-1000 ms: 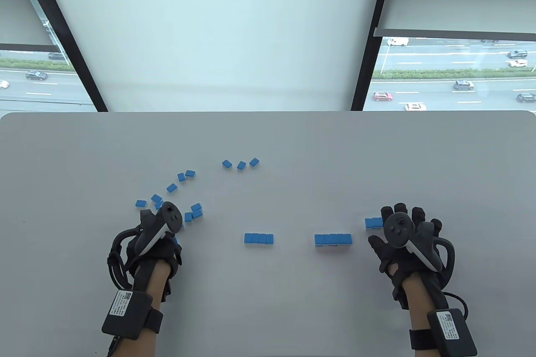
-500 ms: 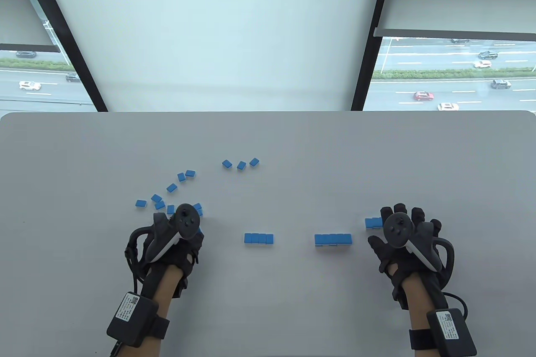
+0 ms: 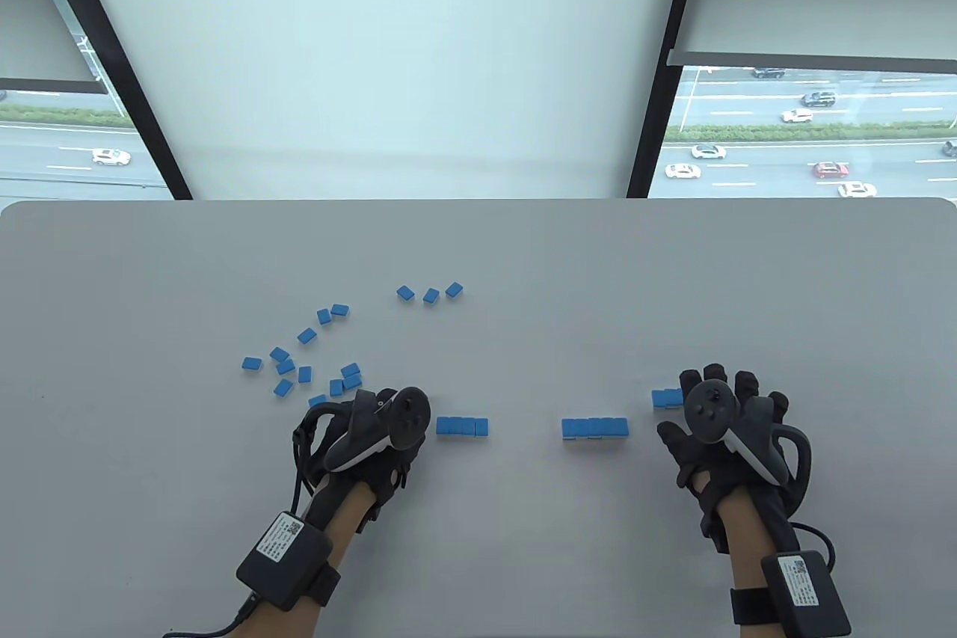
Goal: Build mahjong tile wall
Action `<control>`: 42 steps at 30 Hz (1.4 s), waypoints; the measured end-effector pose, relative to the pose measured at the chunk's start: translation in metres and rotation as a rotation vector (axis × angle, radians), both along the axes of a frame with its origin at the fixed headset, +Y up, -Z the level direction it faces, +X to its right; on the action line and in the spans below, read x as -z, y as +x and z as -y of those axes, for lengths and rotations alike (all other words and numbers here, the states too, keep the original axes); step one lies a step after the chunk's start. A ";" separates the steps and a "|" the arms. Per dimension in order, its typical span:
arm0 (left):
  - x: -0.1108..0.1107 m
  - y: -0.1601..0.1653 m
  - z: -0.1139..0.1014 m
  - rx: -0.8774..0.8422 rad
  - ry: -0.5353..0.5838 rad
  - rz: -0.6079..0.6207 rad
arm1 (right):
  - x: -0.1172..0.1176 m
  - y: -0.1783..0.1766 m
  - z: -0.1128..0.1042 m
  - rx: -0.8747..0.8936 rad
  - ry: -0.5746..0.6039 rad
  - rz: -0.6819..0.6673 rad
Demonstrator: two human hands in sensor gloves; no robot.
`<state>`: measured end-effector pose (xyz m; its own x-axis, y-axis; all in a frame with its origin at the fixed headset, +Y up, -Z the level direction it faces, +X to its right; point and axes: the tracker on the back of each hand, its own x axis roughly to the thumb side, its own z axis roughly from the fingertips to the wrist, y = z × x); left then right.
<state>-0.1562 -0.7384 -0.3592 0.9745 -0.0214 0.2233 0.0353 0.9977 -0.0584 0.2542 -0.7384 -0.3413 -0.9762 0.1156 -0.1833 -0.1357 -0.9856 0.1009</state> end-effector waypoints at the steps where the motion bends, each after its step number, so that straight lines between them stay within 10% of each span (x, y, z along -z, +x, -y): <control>1: 0.001 0.002 0.002 0.010 -0.007 -0.001 | 0.000 0.000 0.000 -0.003 -0.003 0.000; 15: 0.007 0.008 0.011 0.080 -0.022 0.000 | -0.001 0.001 -0.001 -0.010 -0.001 0.010; 26: 0.004 -0.071 -0.052 -0.087 0.174 -0.165 | 0.000 0.001 -0.001 -0.012 0.000 0.010; 42: 0.023 -0.120 -0.012 -0.056 -0.137 -0.288 | 0.000 0.001 -0.001 -0.010 0.001 0.008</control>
